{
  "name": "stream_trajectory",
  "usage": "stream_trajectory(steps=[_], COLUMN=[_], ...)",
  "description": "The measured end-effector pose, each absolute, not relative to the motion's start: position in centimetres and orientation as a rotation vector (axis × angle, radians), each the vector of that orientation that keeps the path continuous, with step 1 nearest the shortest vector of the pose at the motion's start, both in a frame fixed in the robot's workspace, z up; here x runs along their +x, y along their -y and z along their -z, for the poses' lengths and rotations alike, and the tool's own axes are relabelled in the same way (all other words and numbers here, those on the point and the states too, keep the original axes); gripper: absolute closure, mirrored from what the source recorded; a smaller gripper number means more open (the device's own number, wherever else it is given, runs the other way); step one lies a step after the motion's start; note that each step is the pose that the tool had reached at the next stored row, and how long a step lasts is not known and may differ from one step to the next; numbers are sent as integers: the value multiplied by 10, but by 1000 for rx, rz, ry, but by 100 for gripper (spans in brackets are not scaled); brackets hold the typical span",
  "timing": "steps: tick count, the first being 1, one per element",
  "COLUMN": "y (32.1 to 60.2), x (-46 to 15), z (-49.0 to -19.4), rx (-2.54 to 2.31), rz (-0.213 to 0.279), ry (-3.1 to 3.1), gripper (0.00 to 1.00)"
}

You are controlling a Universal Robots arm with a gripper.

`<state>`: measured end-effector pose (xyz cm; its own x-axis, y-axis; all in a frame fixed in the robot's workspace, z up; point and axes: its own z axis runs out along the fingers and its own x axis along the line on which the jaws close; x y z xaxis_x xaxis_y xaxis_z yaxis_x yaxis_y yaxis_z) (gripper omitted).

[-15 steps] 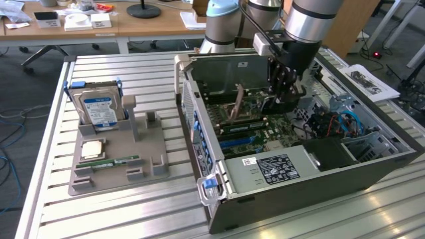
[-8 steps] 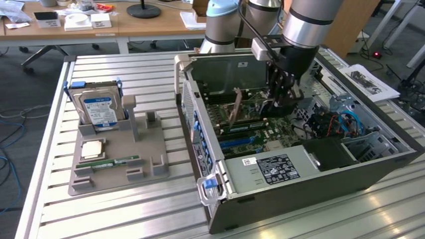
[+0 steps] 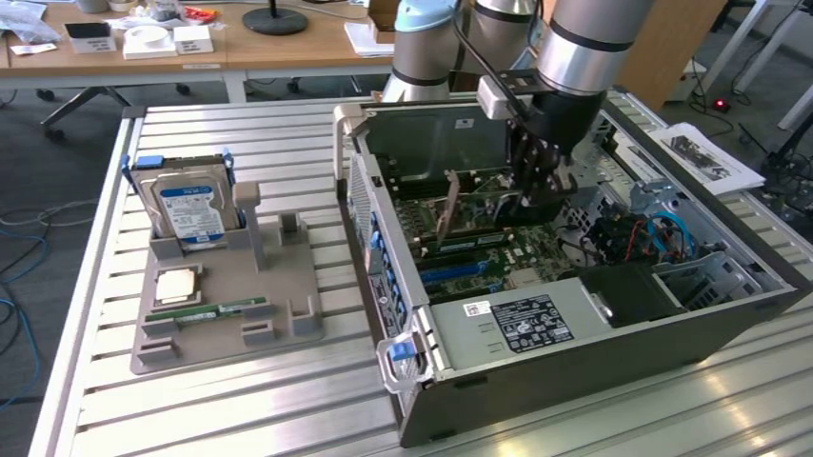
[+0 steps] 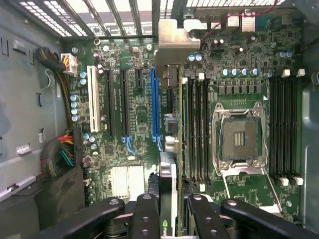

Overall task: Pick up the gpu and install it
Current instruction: 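Insert the gpu into the slot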

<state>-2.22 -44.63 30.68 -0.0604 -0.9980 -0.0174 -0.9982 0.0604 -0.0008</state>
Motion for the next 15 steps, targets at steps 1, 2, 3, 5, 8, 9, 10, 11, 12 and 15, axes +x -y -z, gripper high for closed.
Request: stream_trajectory(steps=[1, 2, 3, 5, 8, 9, 10, 11, 12, 15], y=[446, 446, 446, 446, 446, 446, 446, 446, 446, 447], x=[-25, -27, -29, -32, -35, -36, -37, -37, -38, -38], z=[-307, -307, -306, -305, -301, -300, -299, -298, -297, -294], rx=[-2144, -2143, -2143, -2141, -2138, -2137, -2137, -2137, -2137, -2138], rz=[-17, -16, -15, -11, -4, -2, 0, 0, 0, 0], ry=[-2277, -2277, -2277, -2274, -2271, -2269, -2269, -2268, -2268, -2268], gripper=[73, 73, 73, 73, 73, 73, 73, 73, 73, 73])
